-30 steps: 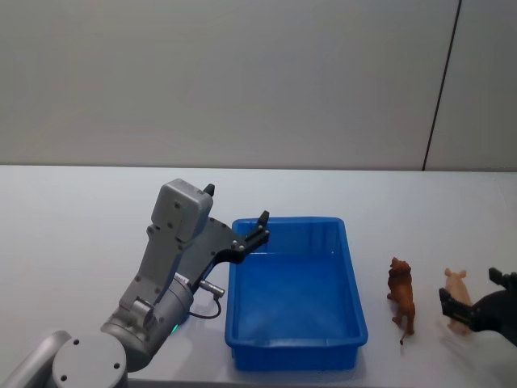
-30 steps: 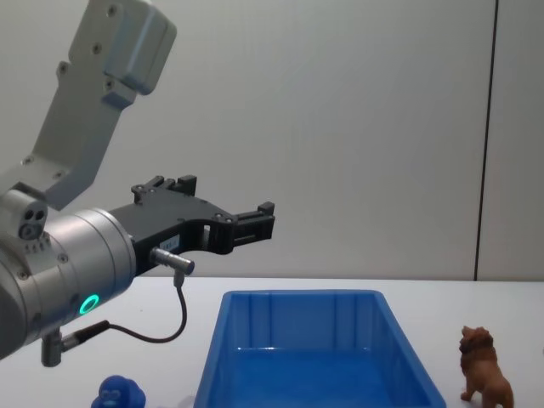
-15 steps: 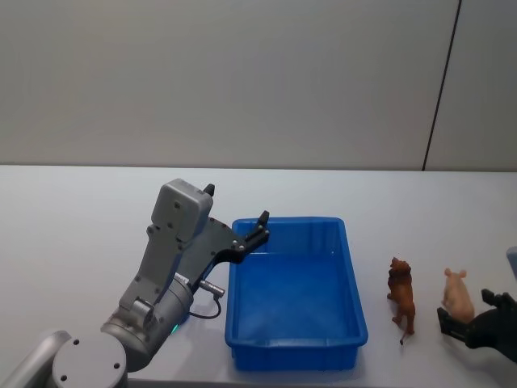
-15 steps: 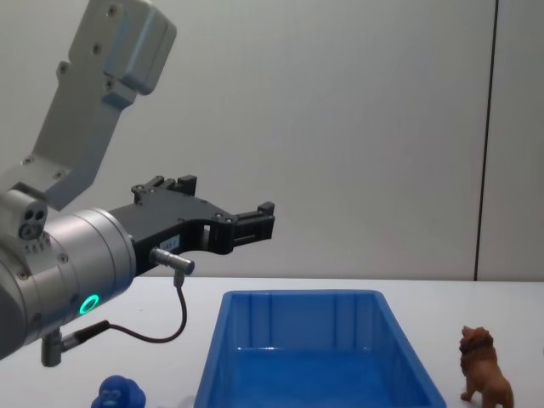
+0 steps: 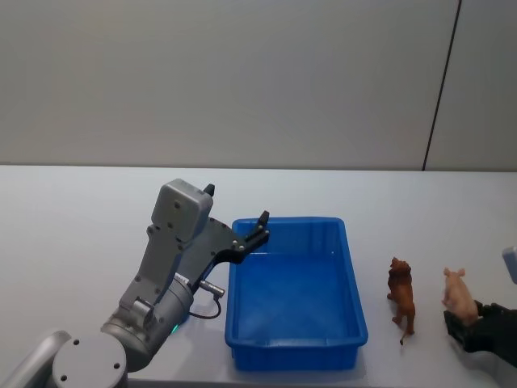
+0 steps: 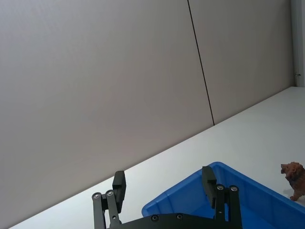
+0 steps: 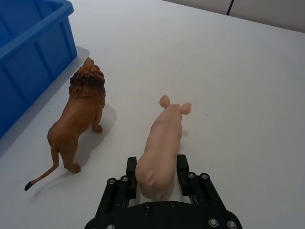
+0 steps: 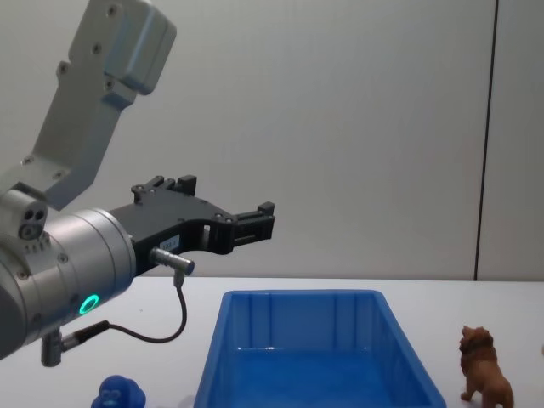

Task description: Pick up the two dolls from the table and place them into the box.

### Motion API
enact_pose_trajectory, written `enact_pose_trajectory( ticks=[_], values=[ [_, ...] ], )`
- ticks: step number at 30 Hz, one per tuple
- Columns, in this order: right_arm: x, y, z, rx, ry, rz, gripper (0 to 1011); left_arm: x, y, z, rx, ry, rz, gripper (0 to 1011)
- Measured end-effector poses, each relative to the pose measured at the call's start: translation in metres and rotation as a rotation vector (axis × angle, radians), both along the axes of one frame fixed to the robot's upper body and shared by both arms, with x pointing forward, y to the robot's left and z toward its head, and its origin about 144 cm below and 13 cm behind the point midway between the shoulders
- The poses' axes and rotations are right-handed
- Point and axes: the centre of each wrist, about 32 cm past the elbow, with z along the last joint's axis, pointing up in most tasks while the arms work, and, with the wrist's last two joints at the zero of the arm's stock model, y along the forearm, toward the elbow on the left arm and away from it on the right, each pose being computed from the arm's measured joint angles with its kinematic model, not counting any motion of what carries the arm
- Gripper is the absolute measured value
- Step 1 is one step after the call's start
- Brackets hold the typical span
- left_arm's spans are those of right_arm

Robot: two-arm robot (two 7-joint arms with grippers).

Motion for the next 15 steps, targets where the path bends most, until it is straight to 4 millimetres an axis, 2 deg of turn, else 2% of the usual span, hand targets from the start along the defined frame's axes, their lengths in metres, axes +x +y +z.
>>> enact_pose_trajectory(
  ticks=[2, 3, 5, 15],
  values=[
    [0.001, 0.000, 0.001, 0.004, 0.001, -0.004, 480, 0.000, 0.000, 0.000, 0.000, 0.000, 0.000, 1002],
    [0.001, 0.000, 0.001, 0.006, 0.000, -0.006, 419, 0.000, 0.000, 0.000, 0.000, 0.000, 0.000, 1002],
    [0.002, 0.000, 0.002, 0.012, -0.002, -0.011, 375, 0.000, 0.000, 0.000, 0.000, 0.000, 0.000, 1002],
    [0.005, 0.003, 0.012, 0.051, -0.069, -0.026, 364, 0.000, 0.000, 0.000, 0.000, 0.000, 0.000, 1002]
  ],
)
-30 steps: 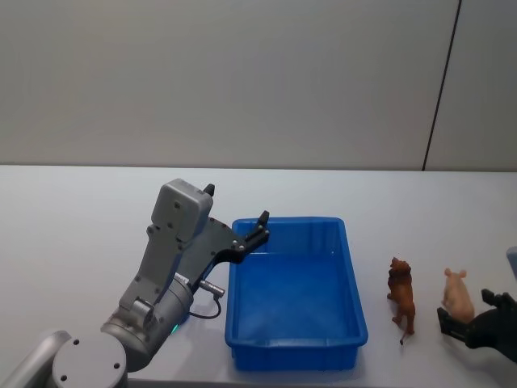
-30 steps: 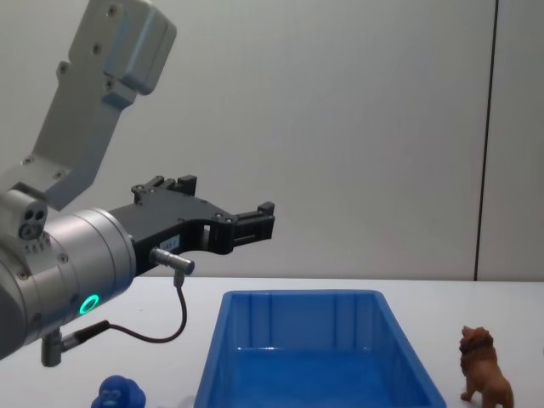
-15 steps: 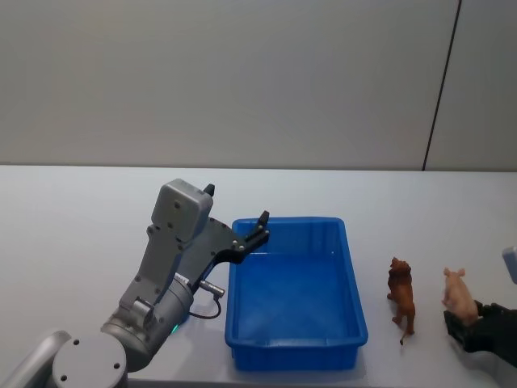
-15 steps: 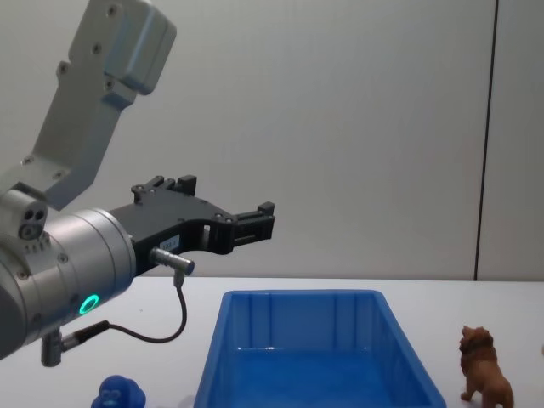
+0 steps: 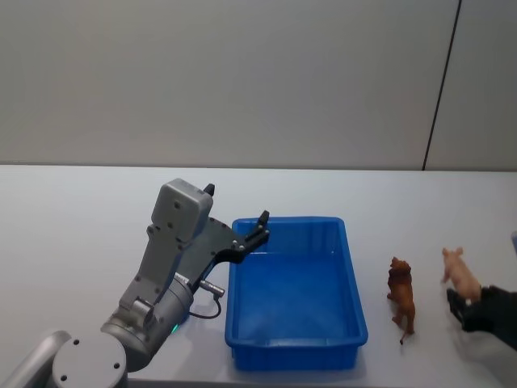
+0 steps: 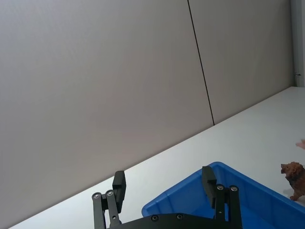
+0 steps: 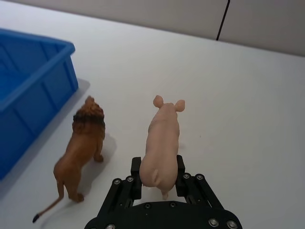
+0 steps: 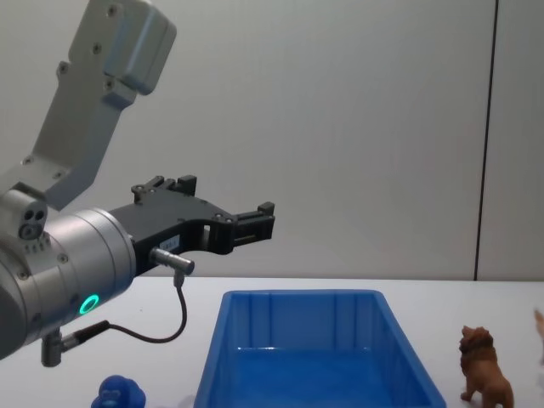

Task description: Pick up the two dolls from the table and place them into the box.

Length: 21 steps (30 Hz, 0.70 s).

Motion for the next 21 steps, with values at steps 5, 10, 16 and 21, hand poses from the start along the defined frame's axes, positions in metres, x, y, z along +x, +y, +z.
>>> enact_pose_trajectory(
  ticks=[5, 10, 16, 21],
  values=[
    [0.002, 0.003, 0.008, 0.025, -0.054, 0.004, 364, 0.000, 0.000, 0.000, 0.000, 0.000, 0.000, 1002],
    [0.004, 0.009, 0.019, 0.056, -0.119, 0.027, 364, 0.000, 0.000, 0.000, 0.000, 0.000, 0.000, 1002],
    [0.005, 0.017, 0.032, 0.086, -0.165, 0.075, 363, 0.000, 0.000, 0.000, 0.000, 0.000, 0.000, 1002],
    [0.006, 0.028, 0.043, 0.112, -0.192, 0.140, 364, 0.000, 0.000, 0.000, 0.000, 0.000, 0.000, 1002]
  ],
)
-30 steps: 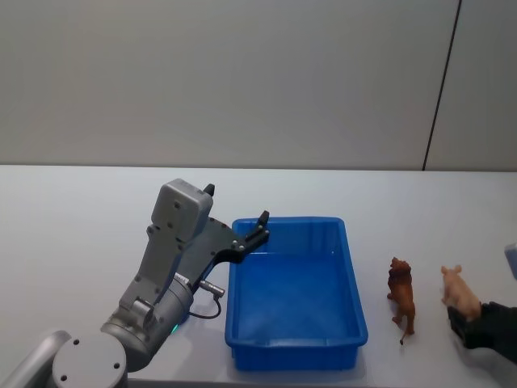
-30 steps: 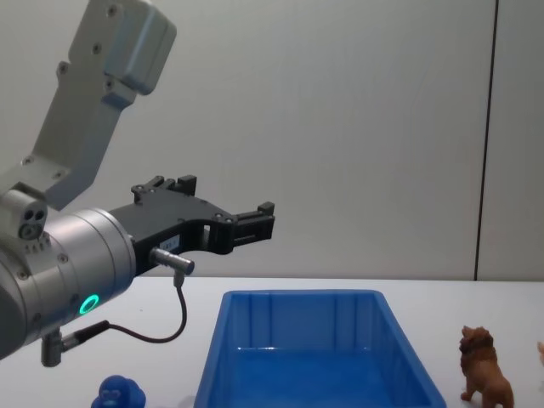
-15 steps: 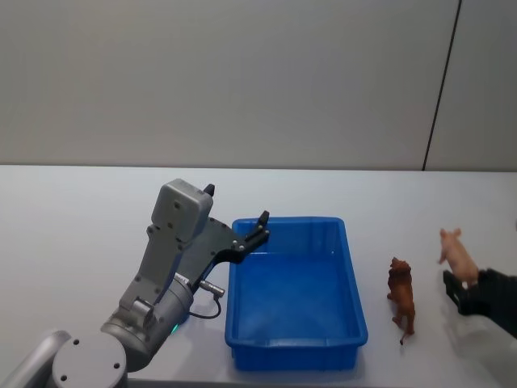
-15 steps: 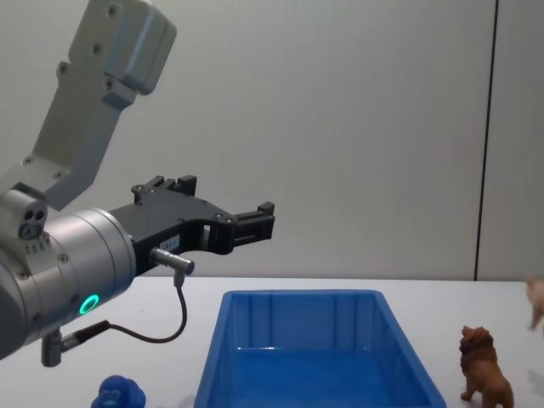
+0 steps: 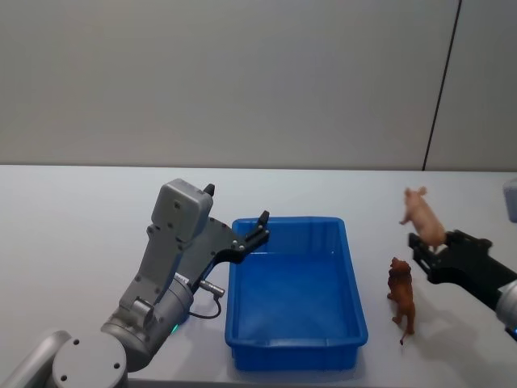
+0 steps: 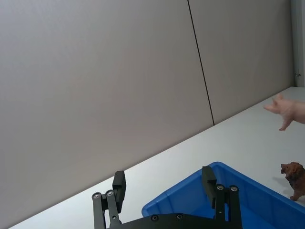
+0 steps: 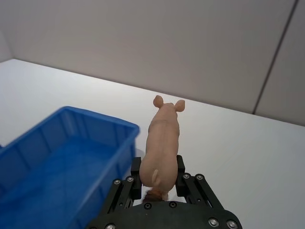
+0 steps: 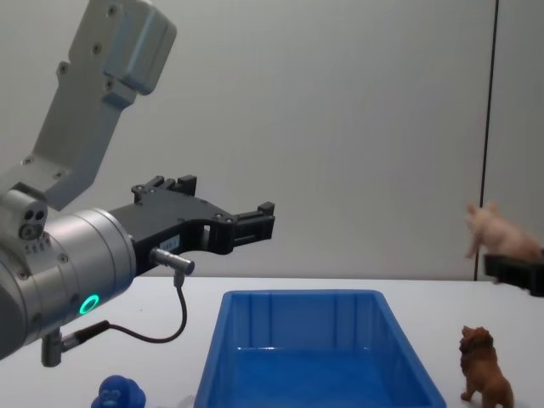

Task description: Pick up the two dolls from the table and place them into the box.

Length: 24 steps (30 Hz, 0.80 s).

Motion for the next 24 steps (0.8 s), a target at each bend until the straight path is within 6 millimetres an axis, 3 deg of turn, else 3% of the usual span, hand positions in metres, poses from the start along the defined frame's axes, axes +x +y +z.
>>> enact_pose_trajectory(
  ticks=[9, 20, 24],
  values=[
    [0.000, 0.024, 0.011, 0.002, -0.002, 0.117, 364, 0.000, 0.000, 0.000, 0.000, 0.000, 0.000, 1002],
    [-0.003, 0.070, 0.014, -0.041, 0.061, 0.255, 364, 0.000, 0.000, 0.000, 0.000, 0.000, 0.000, 1002],
    [-0.004, 0.078, 0.014, -0.051, 0.073, 0.273, 460, 0.000, 0.000, 0.000, 0.000, 0.000, 0.000, 1002]
  ],
)
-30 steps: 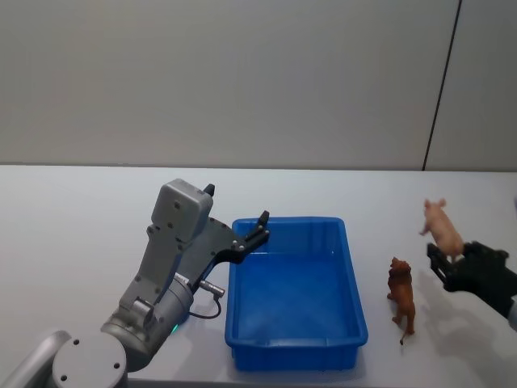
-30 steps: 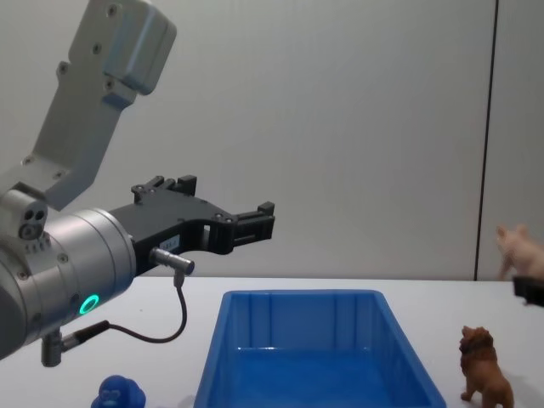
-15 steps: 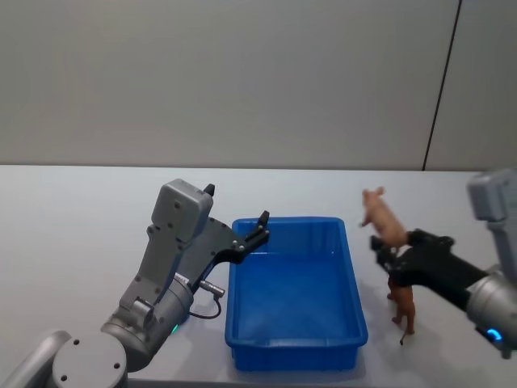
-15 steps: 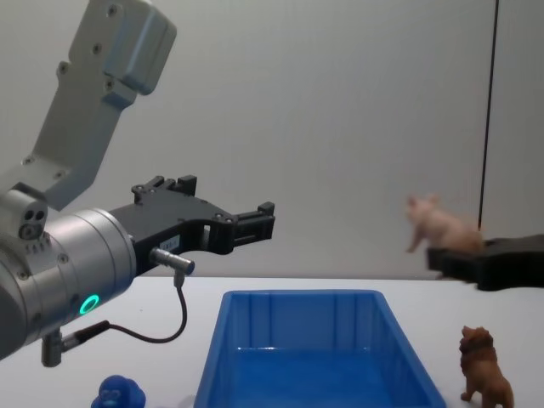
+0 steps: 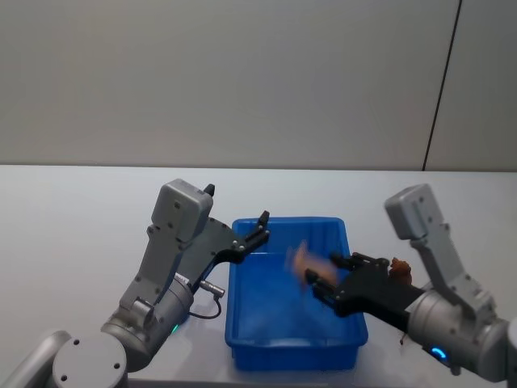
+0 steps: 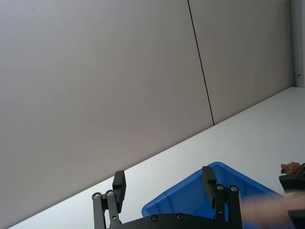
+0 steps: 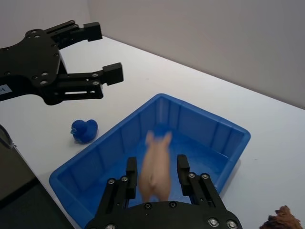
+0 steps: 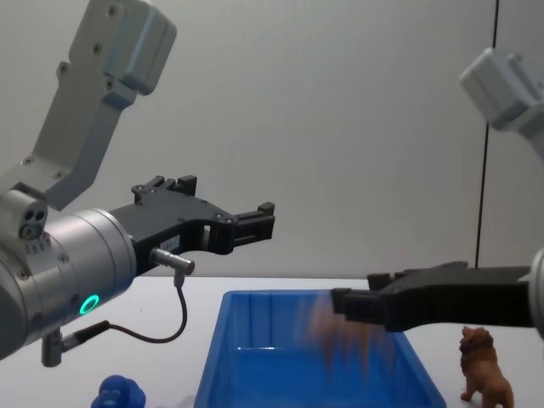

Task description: Pick up the two dolls from the table and place them into the box.

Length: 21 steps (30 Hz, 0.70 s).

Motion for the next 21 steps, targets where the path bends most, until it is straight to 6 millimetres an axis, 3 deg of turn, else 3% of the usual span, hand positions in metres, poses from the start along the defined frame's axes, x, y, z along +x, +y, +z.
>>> enact_pose_trajectory(
  ticks=[11, 18, 21],
  values=[
    [0.002, 0.014, -0.001, -0.011, 0.010, 0.001, 826, 0.000, 0.000, 0.000, 0.000, 0.000, 0.000, 1002],
    [0.005, 0.011, 0.001, 0.005, -0.006, -0.038, 1000, 0.000, 0.000, 0.000, 0.000, 0.000, 0.000, 1002],
    [0.007, 0.005, 0.001, 0.013, -0.011, -0.064, 1001, 0.000, 0.000, 0.000, 0.000, 0.000, 0.000, 1002]
  ],
)
